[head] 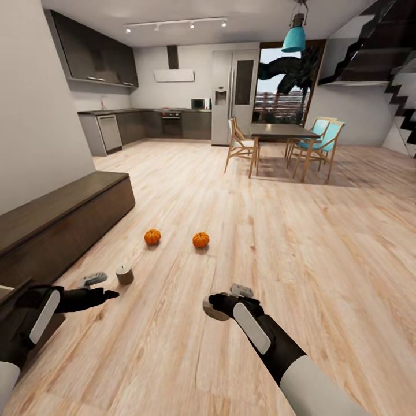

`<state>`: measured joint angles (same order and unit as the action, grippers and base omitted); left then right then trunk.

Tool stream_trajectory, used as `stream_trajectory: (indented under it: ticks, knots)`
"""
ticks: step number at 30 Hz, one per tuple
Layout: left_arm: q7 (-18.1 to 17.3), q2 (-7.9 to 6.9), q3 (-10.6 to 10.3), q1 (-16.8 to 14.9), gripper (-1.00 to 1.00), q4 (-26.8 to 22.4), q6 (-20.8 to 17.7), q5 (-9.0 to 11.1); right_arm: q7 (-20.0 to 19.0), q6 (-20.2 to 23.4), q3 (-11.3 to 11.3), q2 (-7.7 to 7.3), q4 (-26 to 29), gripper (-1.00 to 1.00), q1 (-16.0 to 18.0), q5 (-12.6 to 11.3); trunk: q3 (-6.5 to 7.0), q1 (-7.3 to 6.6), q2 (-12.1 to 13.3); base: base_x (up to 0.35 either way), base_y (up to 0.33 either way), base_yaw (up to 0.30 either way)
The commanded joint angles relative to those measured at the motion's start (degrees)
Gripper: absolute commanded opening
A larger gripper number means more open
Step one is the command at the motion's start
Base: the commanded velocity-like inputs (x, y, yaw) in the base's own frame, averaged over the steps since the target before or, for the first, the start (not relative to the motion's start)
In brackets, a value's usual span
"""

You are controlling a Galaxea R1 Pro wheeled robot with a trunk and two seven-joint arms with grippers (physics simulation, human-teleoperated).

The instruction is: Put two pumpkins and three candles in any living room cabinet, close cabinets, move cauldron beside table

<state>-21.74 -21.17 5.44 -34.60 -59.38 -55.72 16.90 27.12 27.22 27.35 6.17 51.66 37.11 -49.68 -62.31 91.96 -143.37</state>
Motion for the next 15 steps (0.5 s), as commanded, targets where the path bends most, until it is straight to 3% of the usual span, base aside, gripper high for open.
stream_trajectory:
  ticks: [1,4,7,9,11,15]
  knots:
    - [-0.4,0.07,0.1,0.0,1.00,0.0,-0.3,-0.4,0.2,0.2,0.1,-0.05,0.2,-1.00,0.0,-0.5,0.17,-0.03,0.0,0.000,0.000,-0.014]
    - [-0.3,0.13,0.1,0.0,1.00,0.0,-0.2,-0.4,-2.9,0.4,0.1,-0.44,0.4,-1.00,0.1,-0.6,0.84,-0.11,0.0,0.000,0.000,-0.006]
    - [-0.2,0.15,0.1,0.0,1.00,0.0,-0.2,-0.4,-9.1,0.5,0.1,-2.47,0.5,-1.00,0.1,-1.4,1.50,-0.19,0.1,0.000,0.000,-0.002]
    - [-0.2,0.16,0.1,0.0,1.00,0.0,-0.2,-0.3,-11.8,0.5,0.1,-3.81,0.5,-1.00,0.1,-3.3,1.95,-0.24,0.1,0.000,0.000,0.000]
    - [-0.3,0.16,0.1,0.0,1.00,0.0,-0.3,-0.3,-12.9,0.5,0.1,-4.48,0.5,-1.00,0.1,-5.1,2.17,-0.26,0.1,0.000,0.000,0.000]
    - [-0.3,0.11,0.2,0.0,1.00,0.0,-0.3,-0.2,-13.5,0.5,0.2,-4.84,0.5,-1.00,0.0,-6.2,2.17,-0.26,0.1,0.000,0.000,0.000]
